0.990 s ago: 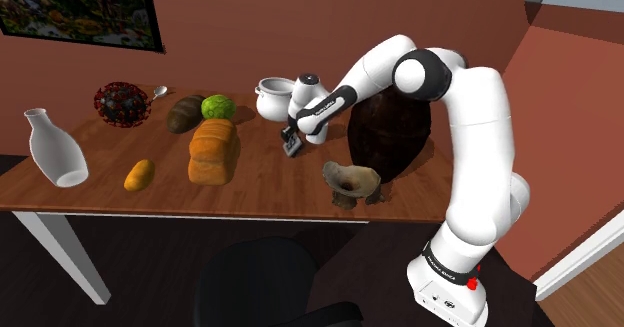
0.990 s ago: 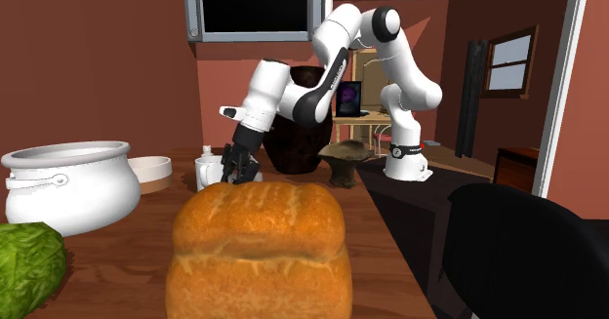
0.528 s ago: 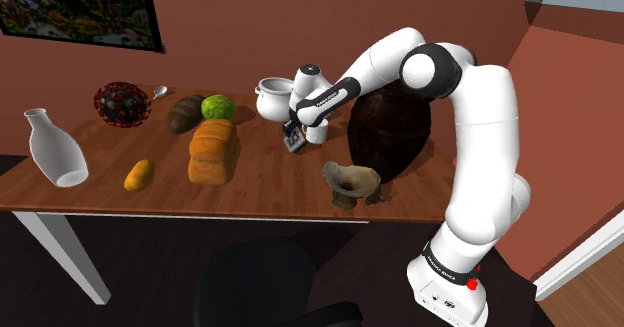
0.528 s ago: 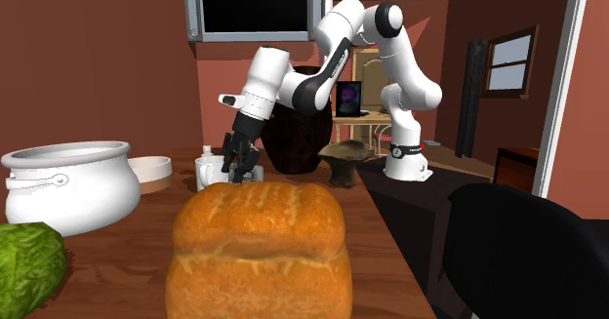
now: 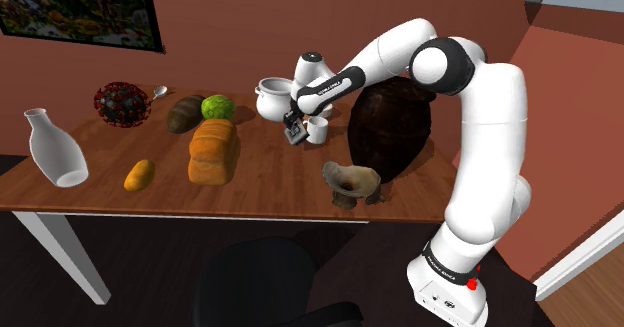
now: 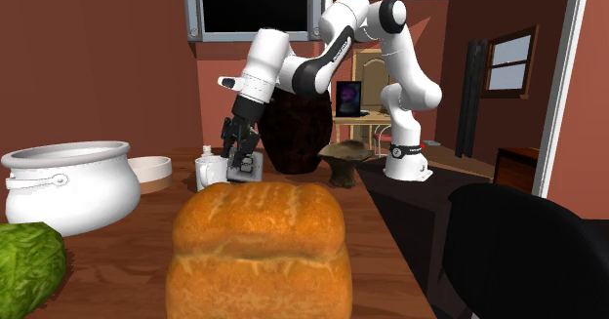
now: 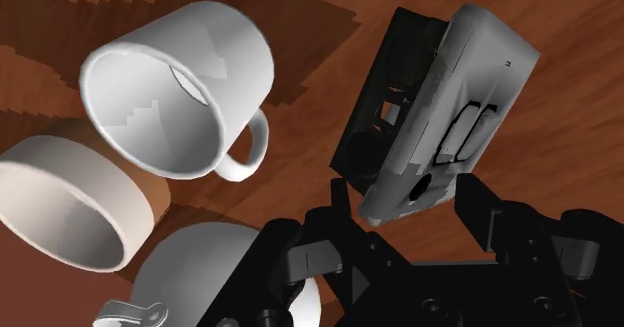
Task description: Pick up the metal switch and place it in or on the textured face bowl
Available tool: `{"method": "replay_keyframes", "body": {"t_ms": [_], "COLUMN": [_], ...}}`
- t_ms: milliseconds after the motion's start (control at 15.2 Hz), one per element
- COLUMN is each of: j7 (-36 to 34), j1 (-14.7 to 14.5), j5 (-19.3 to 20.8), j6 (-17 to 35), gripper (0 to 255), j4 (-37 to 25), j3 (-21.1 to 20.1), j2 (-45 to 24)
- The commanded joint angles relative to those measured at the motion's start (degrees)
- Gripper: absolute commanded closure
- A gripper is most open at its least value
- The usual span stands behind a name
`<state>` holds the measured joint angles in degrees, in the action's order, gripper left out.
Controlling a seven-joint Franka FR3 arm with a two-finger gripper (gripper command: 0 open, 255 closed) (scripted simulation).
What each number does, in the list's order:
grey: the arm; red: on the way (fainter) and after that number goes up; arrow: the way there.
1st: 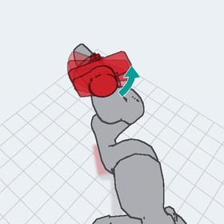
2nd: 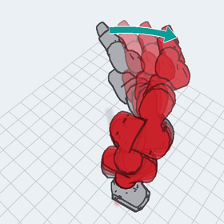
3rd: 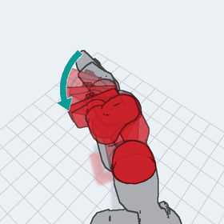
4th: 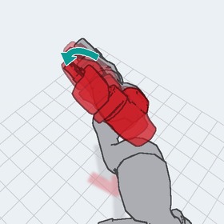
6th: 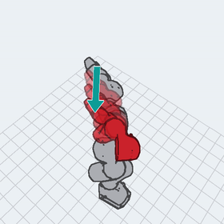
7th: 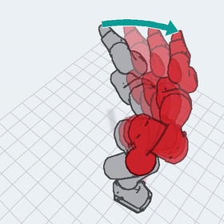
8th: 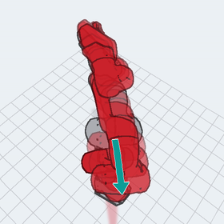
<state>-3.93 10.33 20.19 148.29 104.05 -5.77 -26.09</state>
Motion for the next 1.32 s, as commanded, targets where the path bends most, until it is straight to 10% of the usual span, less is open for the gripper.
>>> {"method": "replay_keyframes", "body": {"t_ms": [0, 1254], "j7": [0.5, 4.9], "j1": [0.2, 1.2], "j5": [-0.5, -4.5], "j6": [-1.2, -12.9], "gripper": [255, 255], "j4": [-0.4, -5.8], "j3": [-0.3, -2.3], "j2": [0.8, 7.4]}}
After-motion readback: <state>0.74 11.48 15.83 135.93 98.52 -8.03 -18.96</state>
